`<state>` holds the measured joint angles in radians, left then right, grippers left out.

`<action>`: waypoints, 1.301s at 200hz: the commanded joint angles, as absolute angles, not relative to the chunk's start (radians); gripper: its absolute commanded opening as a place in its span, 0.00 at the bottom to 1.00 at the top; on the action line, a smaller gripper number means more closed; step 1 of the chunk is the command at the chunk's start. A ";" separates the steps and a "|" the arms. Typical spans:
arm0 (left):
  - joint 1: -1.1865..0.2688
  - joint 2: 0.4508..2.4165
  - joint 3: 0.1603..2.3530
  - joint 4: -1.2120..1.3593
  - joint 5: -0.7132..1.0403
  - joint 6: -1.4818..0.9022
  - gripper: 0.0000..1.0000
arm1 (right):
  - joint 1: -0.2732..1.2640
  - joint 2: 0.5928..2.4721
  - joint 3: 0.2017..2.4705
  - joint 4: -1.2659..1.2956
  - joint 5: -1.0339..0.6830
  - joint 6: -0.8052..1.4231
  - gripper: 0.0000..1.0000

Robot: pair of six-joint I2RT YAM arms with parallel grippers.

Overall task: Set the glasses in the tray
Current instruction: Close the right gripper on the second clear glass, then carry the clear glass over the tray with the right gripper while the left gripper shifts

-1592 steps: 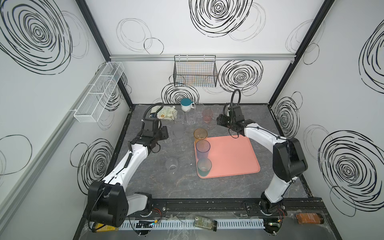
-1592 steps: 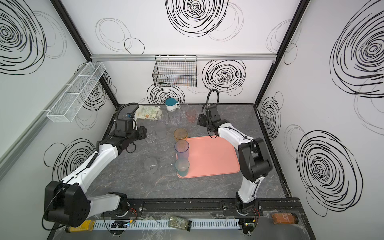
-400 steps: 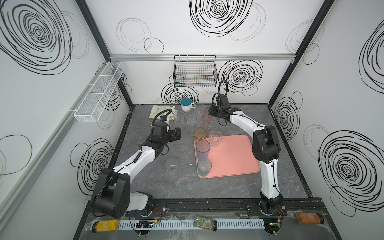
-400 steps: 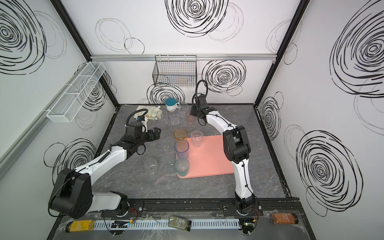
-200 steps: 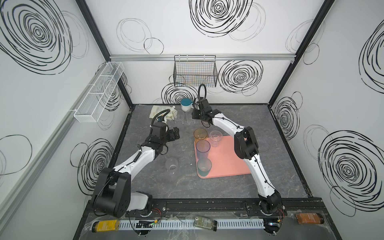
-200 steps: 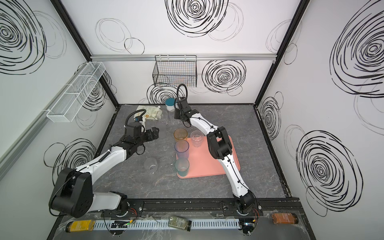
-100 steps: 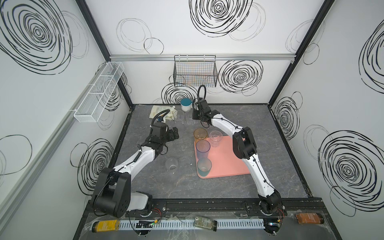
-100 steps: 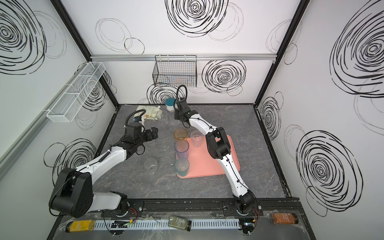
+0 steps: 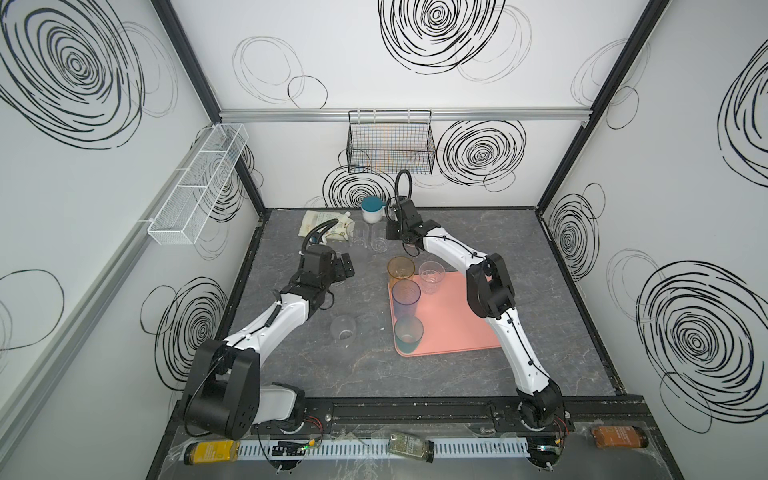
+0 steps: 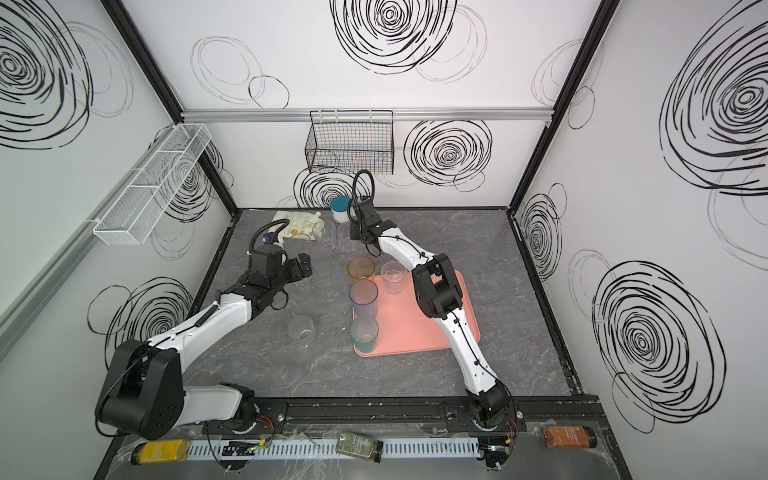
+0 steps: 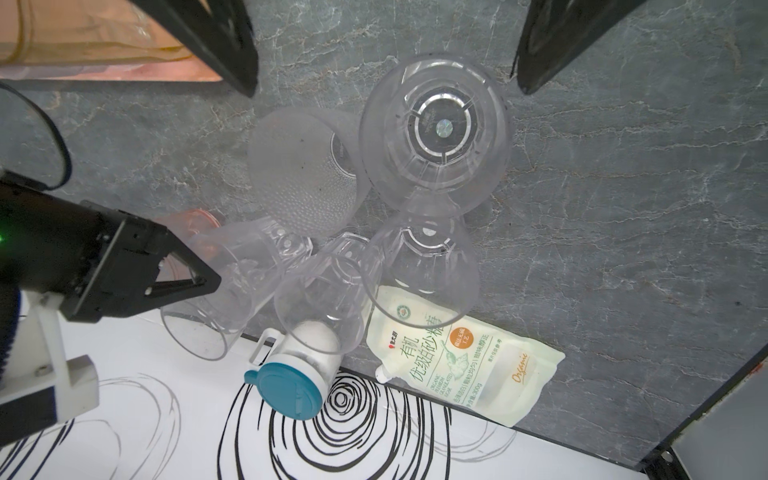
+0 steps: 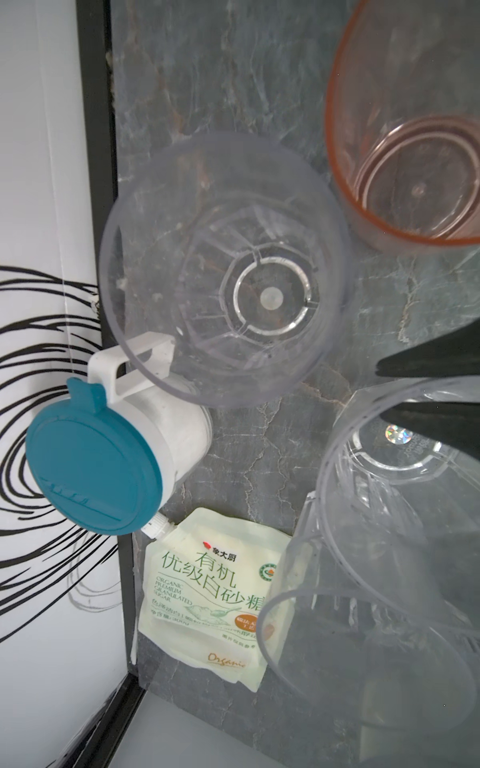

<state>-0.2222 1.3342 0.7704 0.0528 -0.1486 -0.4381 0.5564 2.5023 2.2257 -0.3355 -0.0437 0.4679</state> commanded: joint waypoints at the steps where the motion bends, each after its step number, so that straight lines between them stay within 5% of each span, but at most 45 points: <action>1: -0.221 1.302 0.754 0.080 -0.169 -0.461 0.99 | 0.562 2.360 2.220 -0.340 -0.046 0.462 0.10; 84: -0.315 1.211 0.777 0.050 -0.258 -0.434 0.99 | 0.562 1.987 1.917 -0.281 -0.091 0.499 0.08; 187: -0.817 1.064 0.801 0.126 -0.386 -0.216 0.99 | 0.435 1.241 1.134 -0.352 0.076 0.470 0.03; 260: -0.743 1.049 0.716 0.139 -0.284 -0.313 0.99 | 0.445 1.052 0.835 -0.449 0.139 0.517 0.00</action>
<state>-0.7940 1.0500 0.7155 0.1280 -0.3176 -0.2821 0.4145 1.0760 0.9020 -0.4603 0.1211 0.4778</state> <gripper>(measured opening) 0.985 0.092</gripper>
